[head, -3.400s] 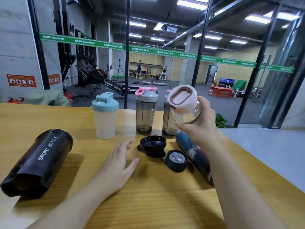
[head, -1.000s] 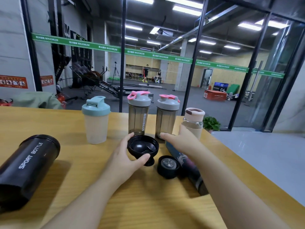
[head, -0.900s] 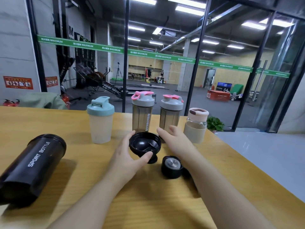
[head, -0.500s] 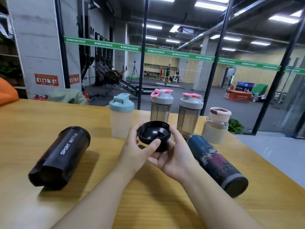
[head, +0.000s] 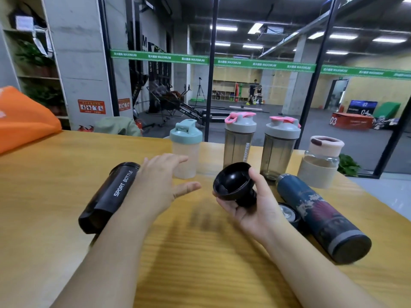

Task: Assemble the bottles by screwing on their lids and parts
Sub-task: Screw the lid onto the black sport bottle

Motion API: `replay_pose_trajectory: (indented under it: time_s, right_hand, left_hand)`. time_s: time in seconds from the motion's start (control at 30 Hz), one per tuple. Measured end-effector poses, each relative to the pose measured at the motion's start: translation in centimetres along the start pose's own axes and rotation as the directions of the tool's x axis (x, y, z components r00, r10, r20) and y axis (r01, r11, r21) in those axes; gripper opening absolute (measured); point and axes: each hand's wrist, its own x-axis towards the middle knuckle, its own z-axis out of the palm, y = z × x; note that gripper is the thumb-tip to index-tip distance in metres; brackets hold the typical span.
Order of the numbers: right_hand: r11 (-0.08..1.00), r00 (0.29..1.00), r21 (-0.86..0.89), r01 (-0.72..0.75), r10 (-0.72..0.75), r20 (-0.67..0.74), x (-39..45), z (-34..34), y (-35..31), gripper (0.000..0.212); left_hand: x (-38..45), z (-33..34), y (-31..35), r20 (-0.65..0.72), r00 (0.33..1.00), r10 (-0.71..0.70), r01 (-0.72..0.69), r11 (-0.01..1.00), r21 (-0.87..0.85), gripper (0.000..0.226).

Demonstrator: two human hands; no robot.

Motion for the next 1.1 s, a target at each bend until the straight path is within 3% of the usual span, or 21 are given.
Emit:
replay_pose_trajectory:
  time_s: [0.07,0.2,0.27,0.37,0.53,0.63,0.77,0.9,1.1]
  right_hand:
    - [0.999,1.0,-0.031,0.01,-0.011,-0.028,0.0,-0.1,0.2,0.069]
    - [0.994,1.0,-0.109,0.014,-0.016,-0.019,-0.5,0.4,0.5,0.058]
    - [0.989,1.0,-0.149,0.017,-0.015,0.011,-0.8,0.6,0.6,0.054]
    - [0.982,0.999,-0.189,0.025,-0.017,0.045,-1.0,0.7,0.8,0.047]
    - [0.977,0.999,-0.212,0.02,-0.009,0.052,-1.3,1.0,0.9,0.047]
    - [0.978,0.999,-0.21,0.02,-0.011,0.044,-1.2,1.0,0.8,0.05]
    - [0.971,0.999,-0.236,0.025,-0.018,0.032,-1.1,0.8,0.8,0.049]
    - [0.962,0.999,-0.27,0.031,-0.023,0.033,-1.0,0.7,0.9,0.056]
    - [0.944,0.993,-0.31,0.117,-0.116,0.023,-0.8,0.4,0.6,0.066]
  left_hand:
    - [0.0,-0.4,-0.2,-0.028,0.996,-0.081,0.085,0.98,0.18,0.071]
    - [-0.1,-0.7,-1.1,0.117,0.951,-0.288,0.233,0.909,0.345,0.073]
    - [-0.2,-0.8,-1.6,0.183,0.928,-0.323,0.239,0.898,0.369,0.071]
    - [-0.4,-0.8,-1.5,0.187,0.946,-0.265,0.184,0.913,0.363,0.065]
    - [-0.6,-0.8,-0.8,-0.017,0.991,-0.135,0.133,0.941,0.311,0.057]
    - [-0.7,-1.0,-1.1,-0.085,0.958,-0.274,0.287,0.897,0.337,0.068]
    - [-1.0,0.0,-2.0,0.093,0.873,-0.479,0.436,0.852,0.289,0.085]
    - [-1.0,0.4,-2.0,0.09,0.912,-0.399,0.363,0.891,0.271,0.081]
    - [-0.8,0.9,-0.8,0.066,0.993,-0.102,0.092,0.986,0.137,0.098]
